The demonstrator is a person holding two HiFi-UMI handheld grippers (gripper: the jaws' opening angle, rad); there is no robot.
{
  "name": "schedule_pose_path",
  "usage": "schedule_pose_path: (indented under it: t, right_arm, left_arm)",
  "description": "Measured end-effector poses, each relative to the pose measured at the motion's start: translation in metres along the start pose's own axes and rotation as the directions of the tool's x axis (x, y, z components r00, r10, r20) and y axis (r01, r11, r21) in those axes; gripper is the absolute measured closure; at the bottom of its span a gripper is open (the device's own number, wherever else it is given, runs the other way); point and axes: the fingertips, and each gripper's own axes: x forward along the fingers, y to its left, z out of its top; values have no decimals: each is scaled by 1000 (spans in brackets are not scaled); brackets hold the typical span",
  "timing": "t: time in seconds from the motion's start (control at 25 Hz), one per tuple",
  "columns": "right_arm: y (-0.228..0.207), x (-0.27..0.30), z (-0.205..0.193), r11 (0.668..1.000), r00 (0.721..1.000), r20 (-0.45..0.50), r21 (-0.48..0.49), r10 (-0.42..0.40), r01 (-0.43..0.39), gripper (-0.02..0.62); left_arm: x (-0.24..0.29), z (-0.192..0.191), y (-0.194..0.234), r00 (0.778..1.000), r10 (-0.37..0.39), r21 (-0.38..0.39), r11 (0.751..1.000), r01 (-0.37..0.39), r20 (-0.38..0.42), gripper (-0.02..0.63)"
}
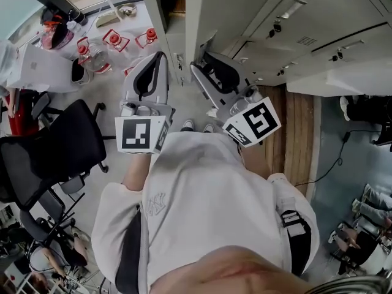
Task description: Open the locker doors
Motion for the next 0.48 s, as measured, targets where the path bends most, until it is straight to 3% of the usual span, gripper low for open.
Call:
schedule_pose_path:
  t: [0.48]
  right_arm:
    - [0, -28, 5, 997, 997, 6, -24, -74, 74, 509]
  left_arm:
    - [-14, 8, -19, 999, -44, -2, 999, 44, 15, 611]
